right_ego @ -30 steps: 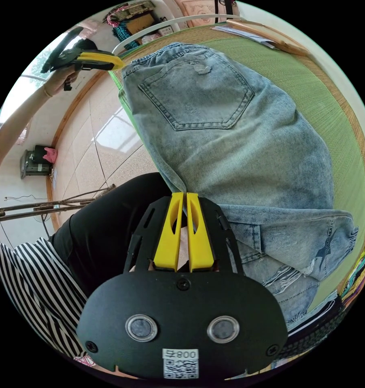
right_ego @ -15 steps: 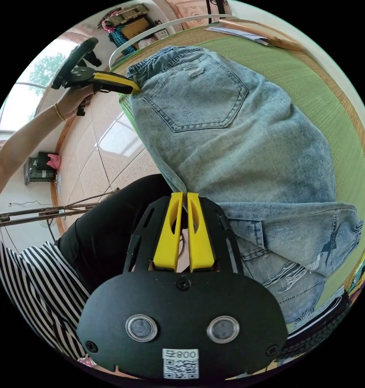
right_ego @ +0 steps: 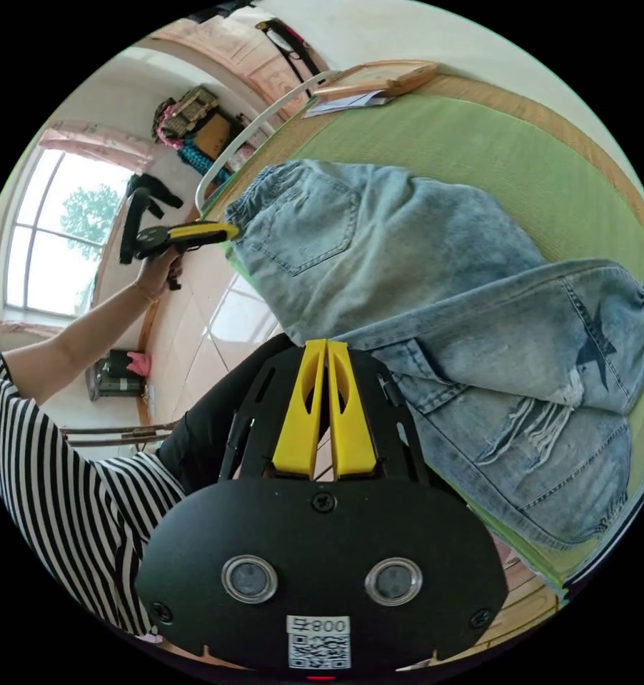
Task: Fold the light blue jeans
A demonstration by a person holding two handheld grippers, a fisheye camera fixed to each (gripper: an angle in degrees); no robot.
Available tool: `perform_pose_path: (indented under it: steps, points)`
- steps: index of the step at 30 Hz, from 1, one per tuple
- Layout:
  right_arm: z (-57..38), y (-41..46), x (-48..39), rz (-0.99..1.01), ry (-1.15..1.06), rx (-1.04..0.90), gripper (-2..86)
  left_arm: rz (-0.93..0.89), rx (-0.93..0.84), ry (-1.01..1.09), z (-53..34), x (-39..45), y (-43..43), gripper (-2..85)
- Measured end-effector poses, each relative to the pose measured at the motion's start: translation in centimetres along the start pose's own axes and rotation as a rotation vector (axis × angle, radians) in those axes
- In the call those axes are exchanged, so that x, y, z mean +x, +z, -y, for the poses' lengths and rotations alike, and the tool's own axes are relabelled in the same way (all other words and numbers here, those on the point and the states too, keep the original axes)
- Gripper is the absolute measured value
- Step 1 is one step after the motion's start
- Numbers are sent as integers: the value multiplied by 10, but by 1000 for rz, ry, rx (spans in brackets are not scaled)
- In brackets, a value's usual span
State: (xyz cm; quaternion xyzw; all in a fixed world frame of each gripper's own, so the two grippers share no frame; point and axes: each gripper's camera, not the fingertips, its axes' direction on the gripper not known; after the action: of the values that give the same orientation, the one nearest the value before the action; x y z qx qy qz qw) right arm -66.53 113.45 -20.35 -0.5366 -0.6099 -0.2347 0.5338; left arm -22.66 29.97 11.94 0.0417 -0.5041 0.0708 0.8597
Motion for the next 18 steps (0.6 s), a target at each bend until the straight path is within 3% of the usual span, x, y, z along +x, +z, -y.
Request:
perform_pose_path:
  steps: [5, 10, 18]
  points:
    - [-4, 38, 48, -40, 90, -38, 2, -217, 77, 95, 11, 48, -9, 7]
    - [-16, 63, 66, -26, 97, -39, 5, -451, 44, 171, 43, 106, 9, 30]
    - [-37, -5, 157, -63, 246, 168, 33, -562, 25, 232, 123, 166, 21, 79]
